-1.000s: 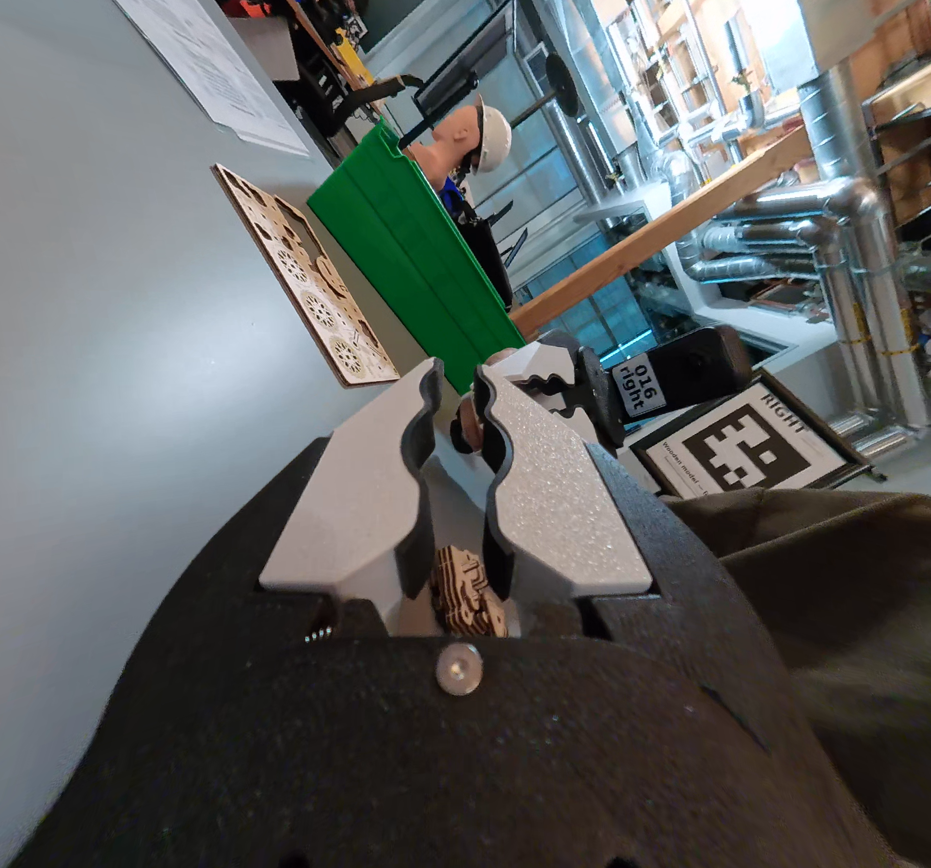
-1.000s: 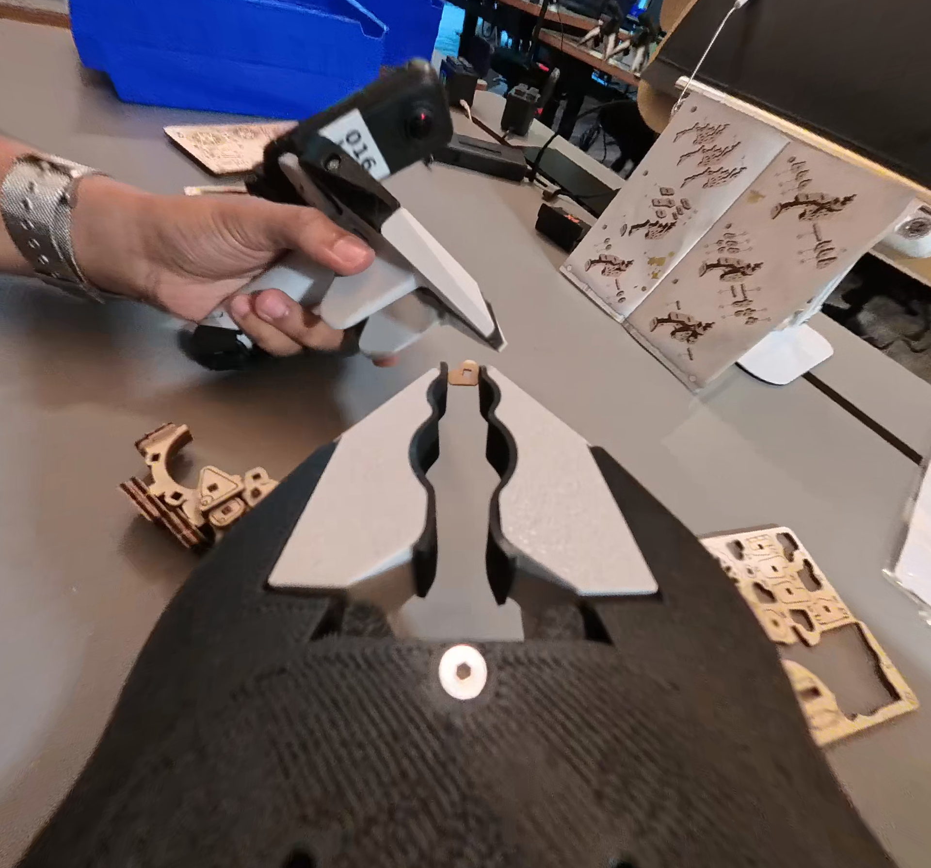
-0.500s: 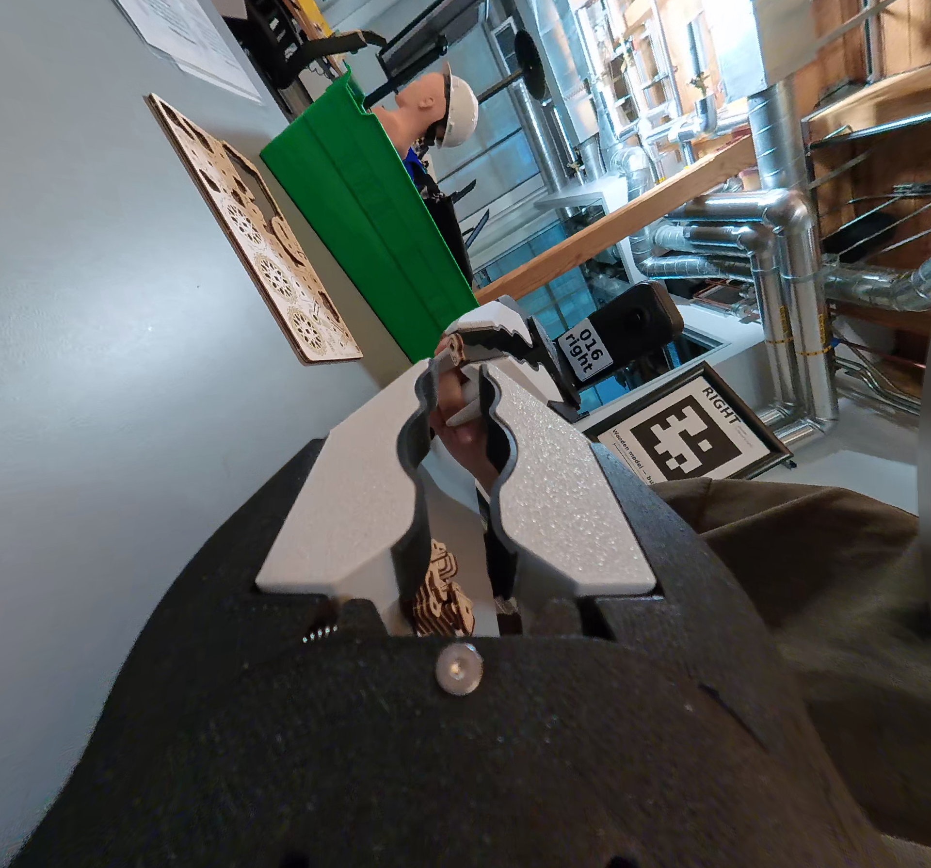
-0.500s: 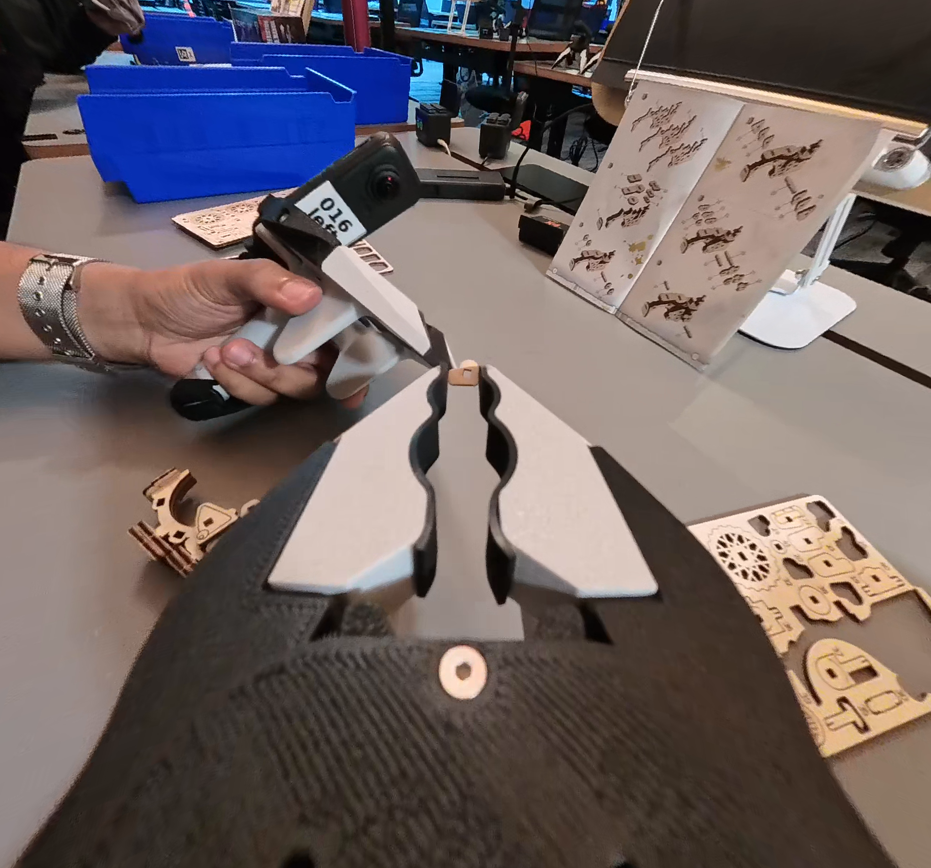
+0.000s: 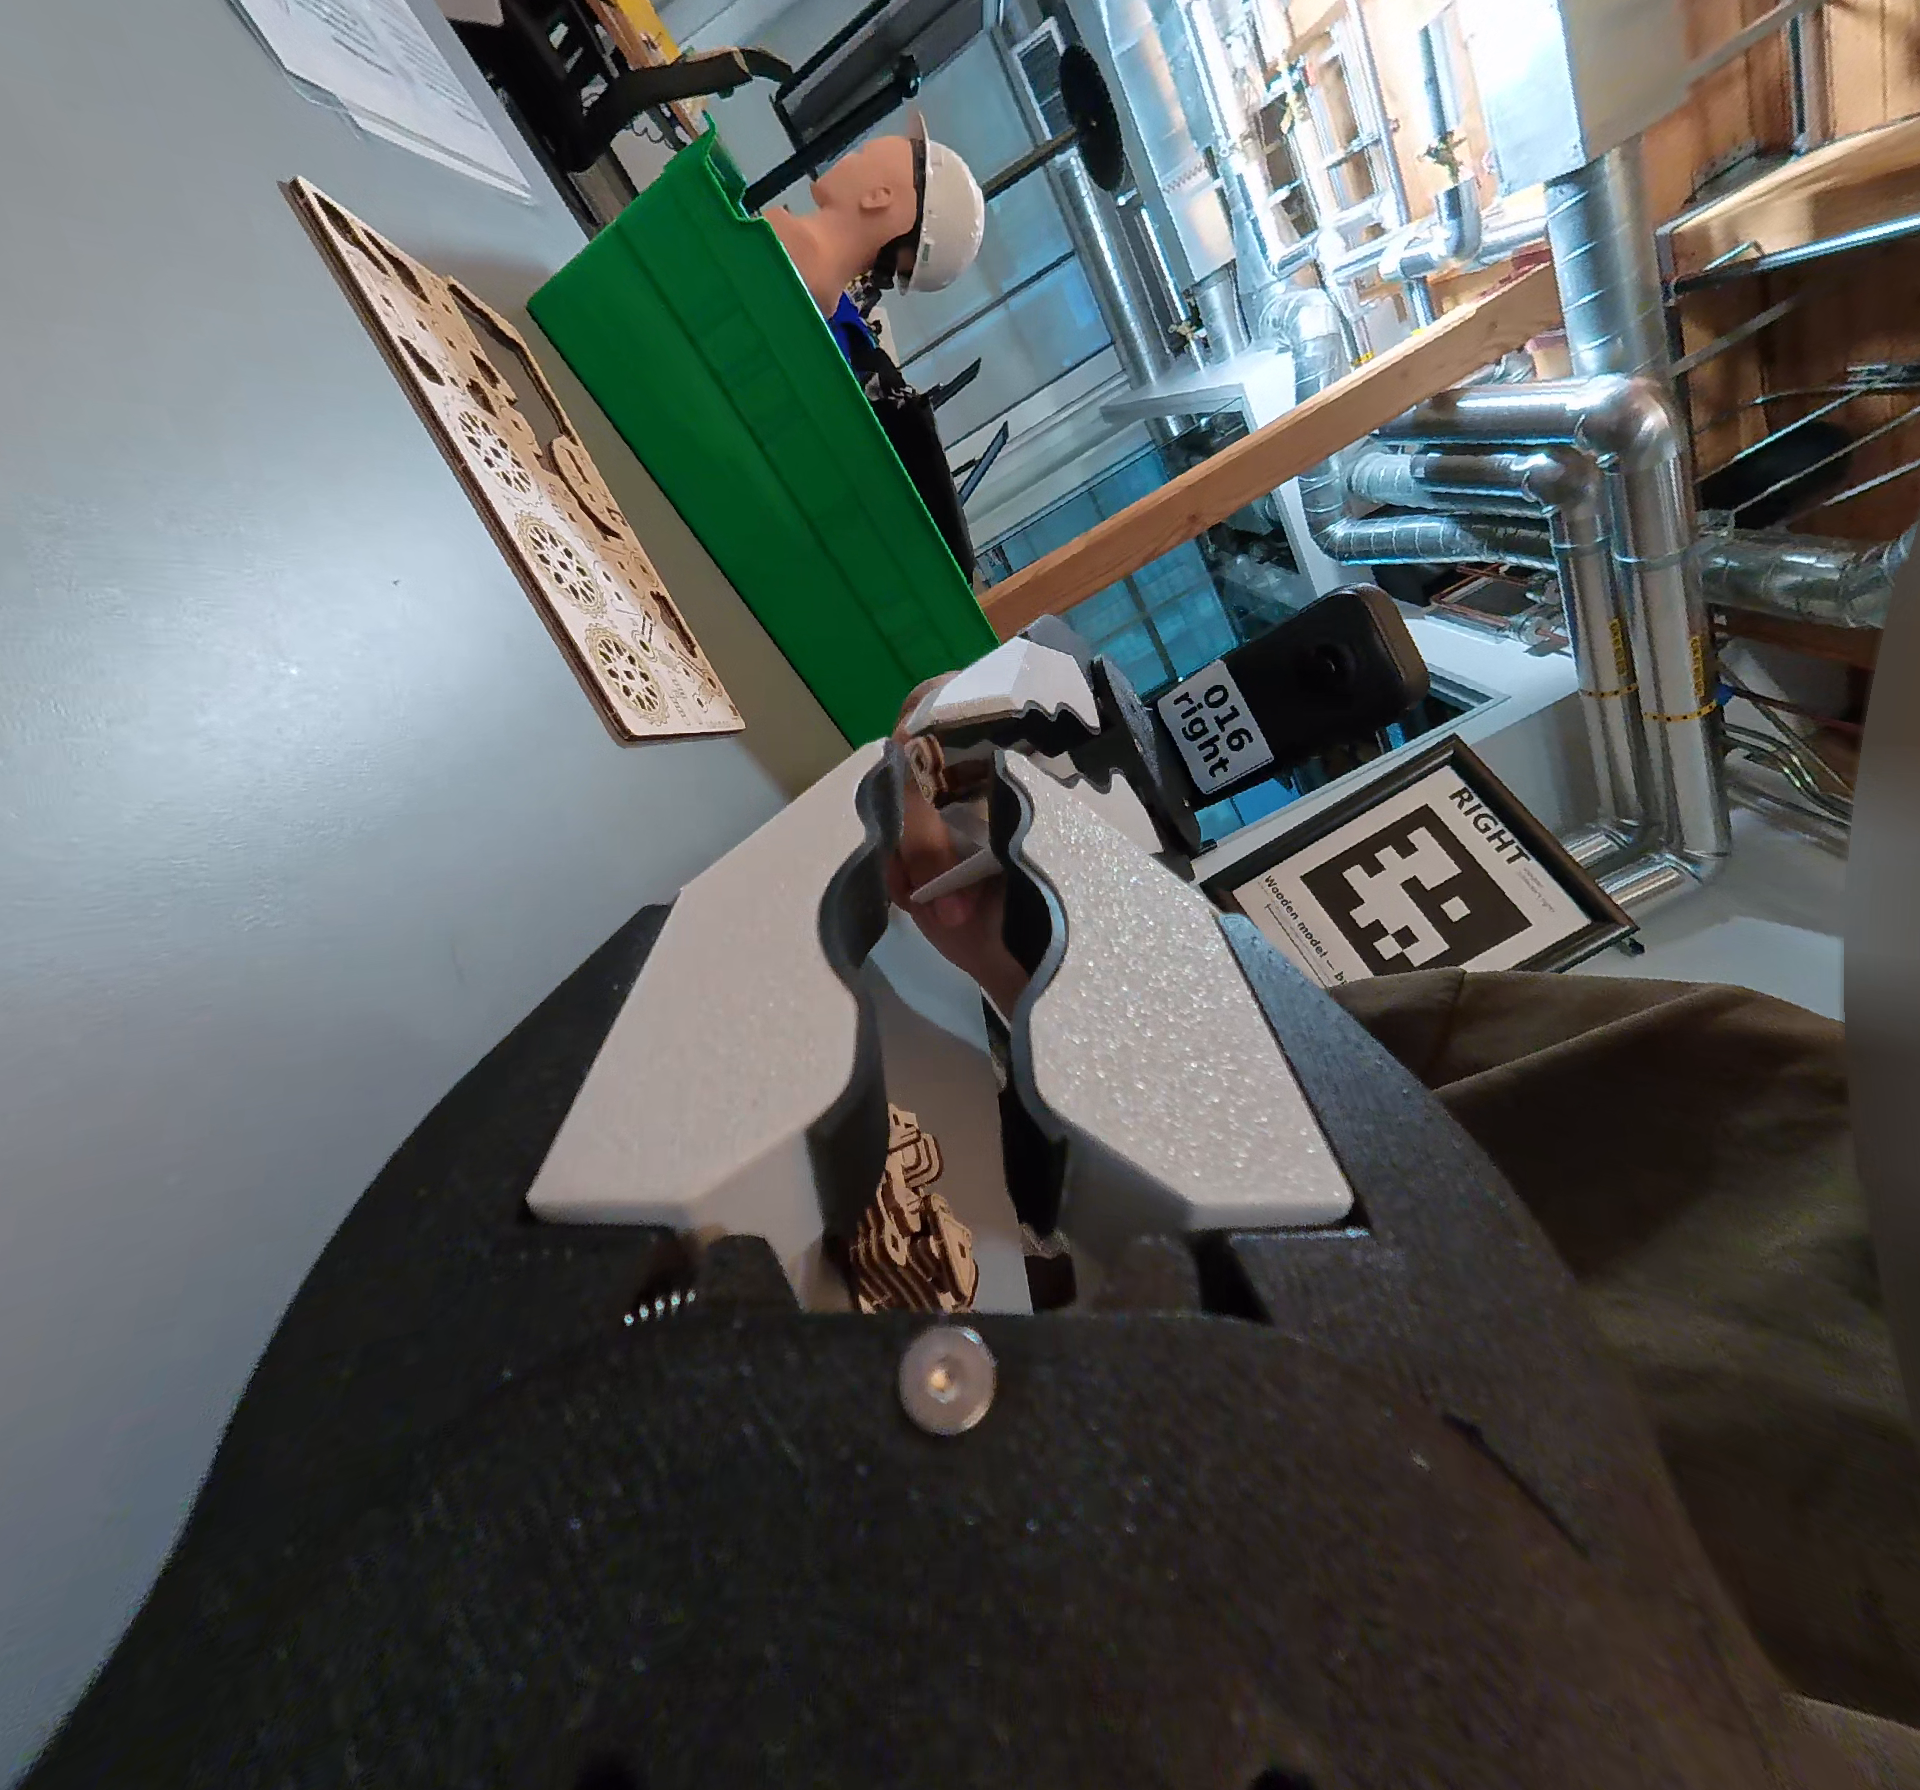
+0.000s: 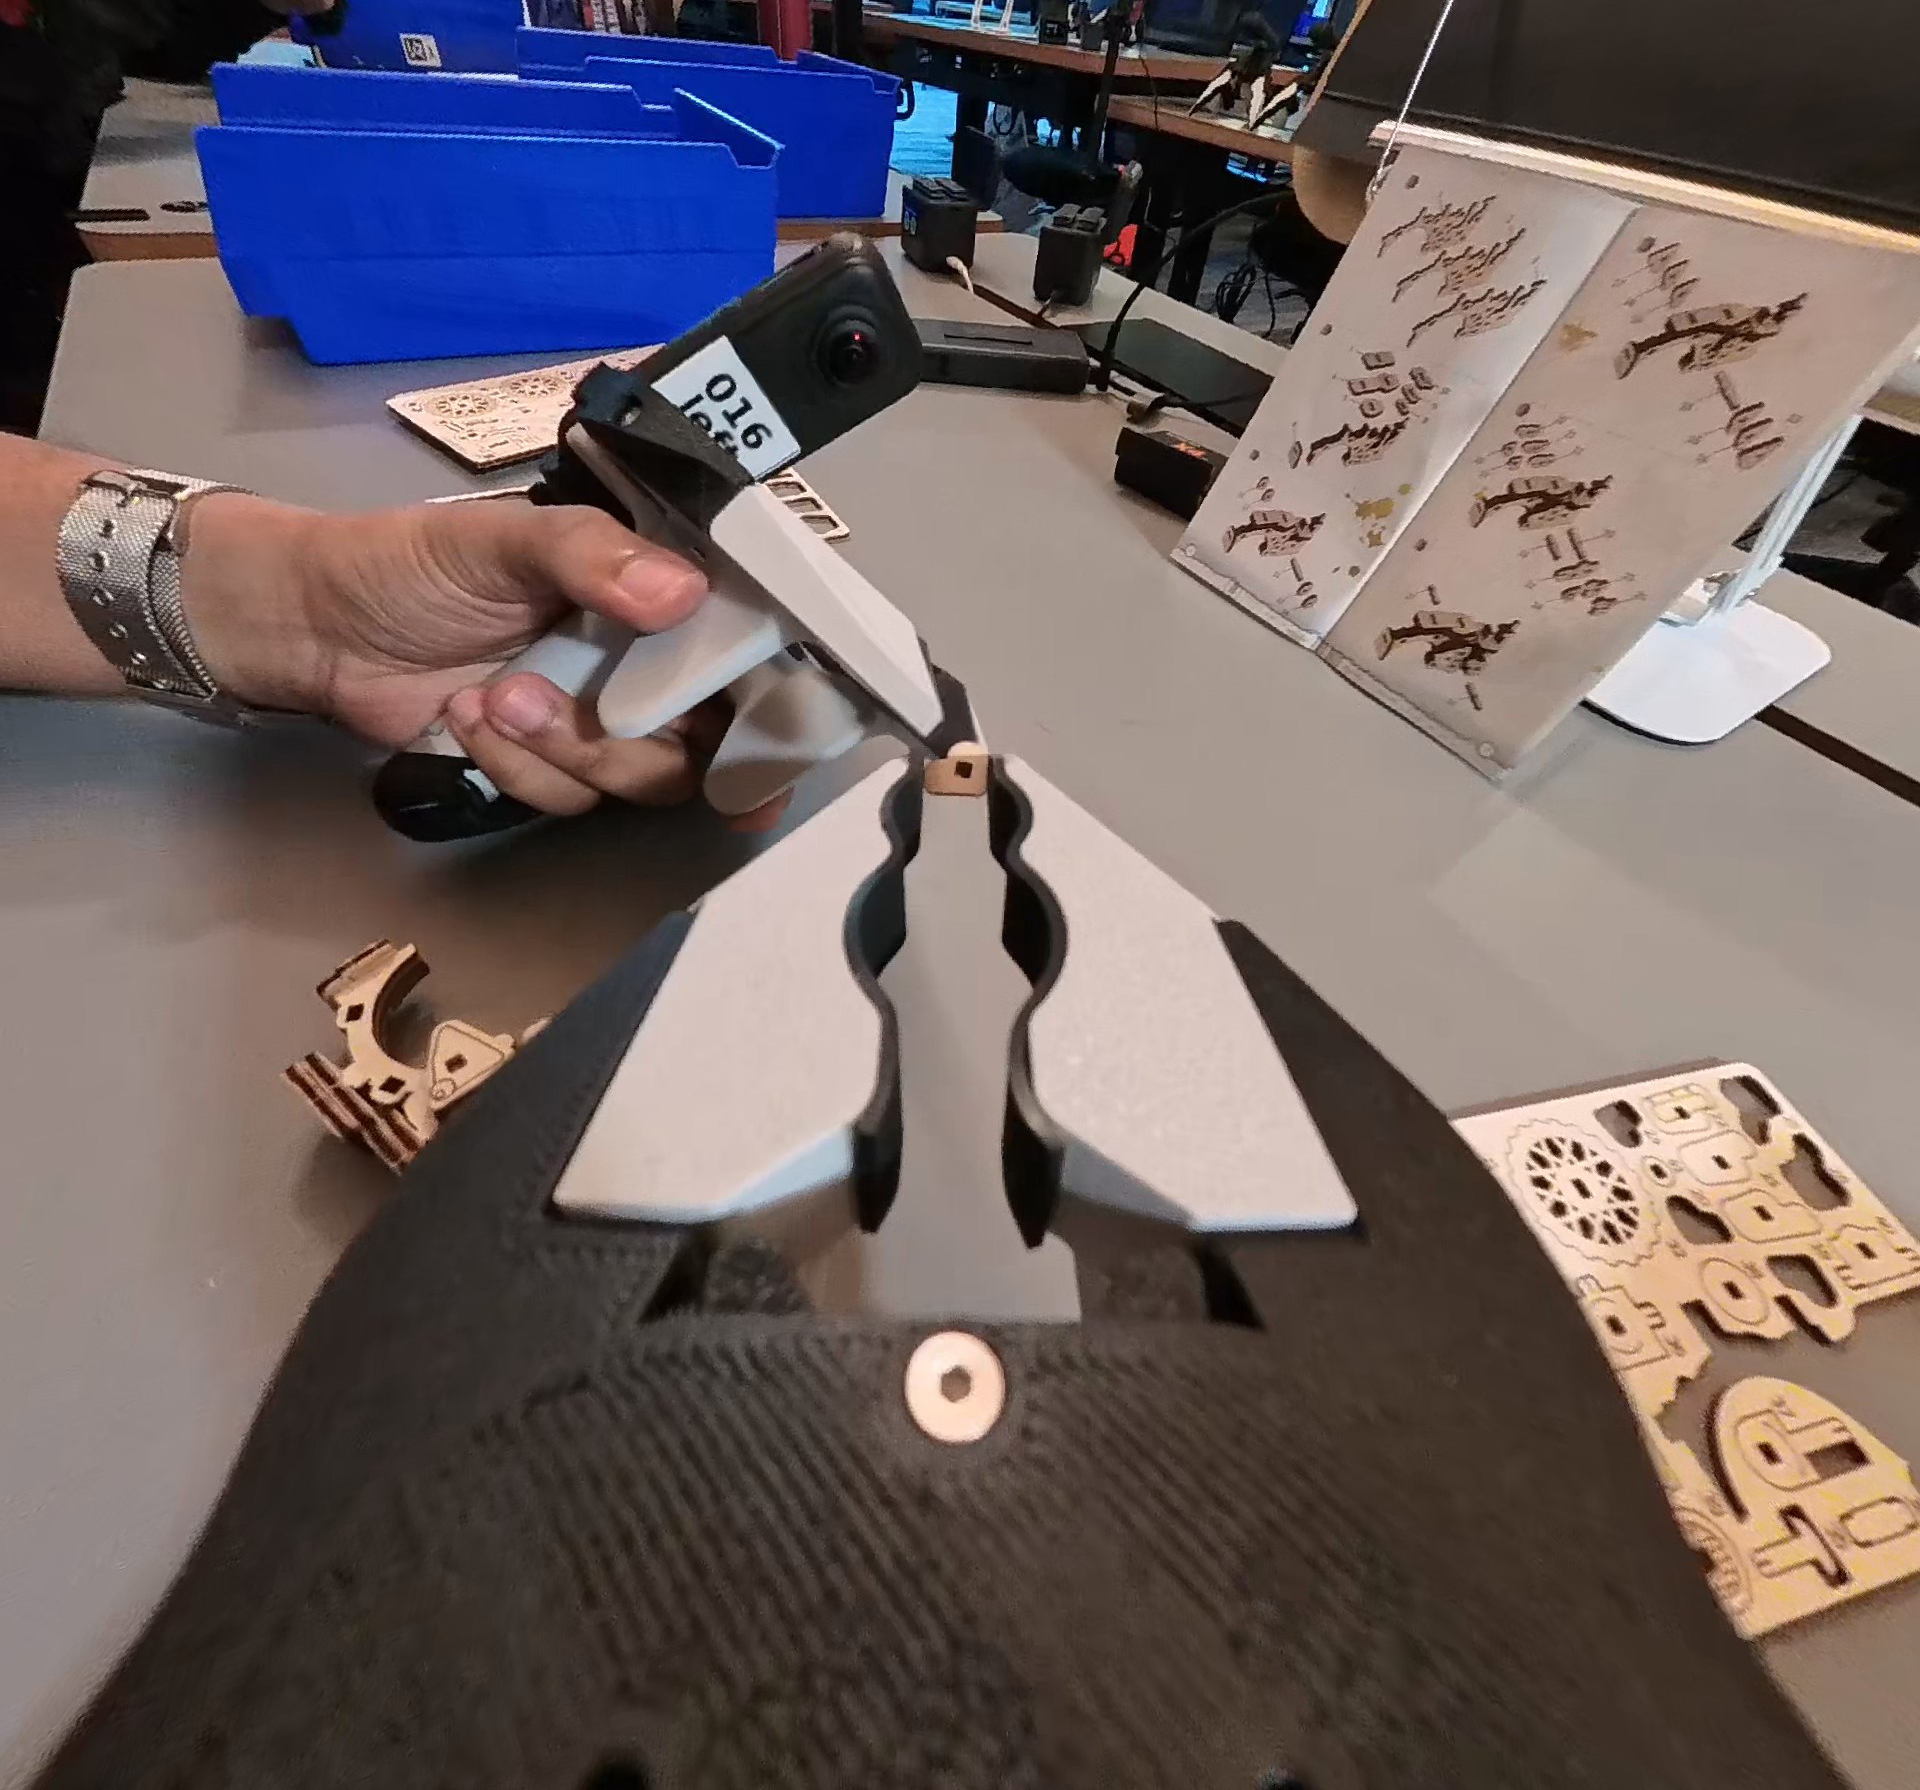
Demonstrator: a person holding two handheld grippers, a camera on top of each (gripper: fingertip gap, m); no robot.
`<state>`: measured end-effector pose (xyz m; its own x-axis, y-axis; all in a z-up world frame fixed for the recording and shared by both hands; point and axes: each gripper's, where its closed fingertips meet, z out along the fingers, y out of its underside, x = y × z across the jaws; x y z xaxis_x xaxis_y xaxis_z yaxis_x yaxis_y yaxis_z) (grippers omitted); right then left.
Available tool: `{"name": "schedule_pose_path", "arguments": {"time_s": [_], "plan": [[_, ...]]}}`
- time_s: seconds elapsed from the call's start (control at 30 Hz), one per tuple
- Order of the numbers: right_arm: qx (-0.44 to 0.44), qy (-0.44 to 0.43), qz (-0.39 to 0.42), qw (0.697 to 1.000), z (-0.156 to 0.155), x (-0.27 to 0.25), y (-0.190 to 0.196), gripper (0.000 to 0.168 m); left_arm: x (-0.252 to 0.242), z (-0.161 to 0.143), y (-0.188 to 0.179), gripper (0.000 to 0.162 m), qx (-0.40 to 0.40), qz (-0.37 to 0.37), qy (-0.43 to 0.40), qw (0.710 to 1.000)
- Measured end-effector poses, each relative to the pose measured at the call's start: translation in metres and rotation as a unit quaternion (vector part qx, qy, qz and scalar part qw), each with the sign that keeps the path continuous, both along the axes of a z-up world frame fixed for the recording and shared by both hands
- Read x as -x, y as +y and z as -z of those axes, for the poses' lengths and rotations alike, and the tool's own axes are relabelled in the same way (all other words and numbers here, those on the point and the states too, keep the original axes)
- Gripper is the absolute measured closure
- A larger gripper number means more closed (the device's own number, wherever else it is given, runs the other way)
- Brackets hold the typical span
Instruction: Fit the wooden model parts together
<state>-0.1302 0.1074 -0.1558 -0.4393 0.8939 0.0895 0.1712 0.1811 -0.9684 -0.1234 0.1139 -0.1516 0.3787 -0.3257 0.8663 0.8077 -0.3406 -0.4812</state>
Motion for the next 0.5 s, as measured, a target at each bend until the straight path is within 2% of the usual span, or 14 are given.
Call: {"name": "schedule_pose_path", "arguments": {"time_s": [0.33, 0.5], "plan": [[0.002, 0.005, 0.0, 1.0, -0.0021, -0.0004, 0.0023, 0.158, -0.0014, 0.0016, 0.0009, 0.147, 0.005, -0.001, 0.01, 1.0], [-0.055, 0.018, -0.007, 0.998, -0.0007, -0.0024, 0.0007, 0.158, -0.0033, 0.0027, 0.0012, 0.146, 0.008, 0.004, 0.009, 1.0]]}}
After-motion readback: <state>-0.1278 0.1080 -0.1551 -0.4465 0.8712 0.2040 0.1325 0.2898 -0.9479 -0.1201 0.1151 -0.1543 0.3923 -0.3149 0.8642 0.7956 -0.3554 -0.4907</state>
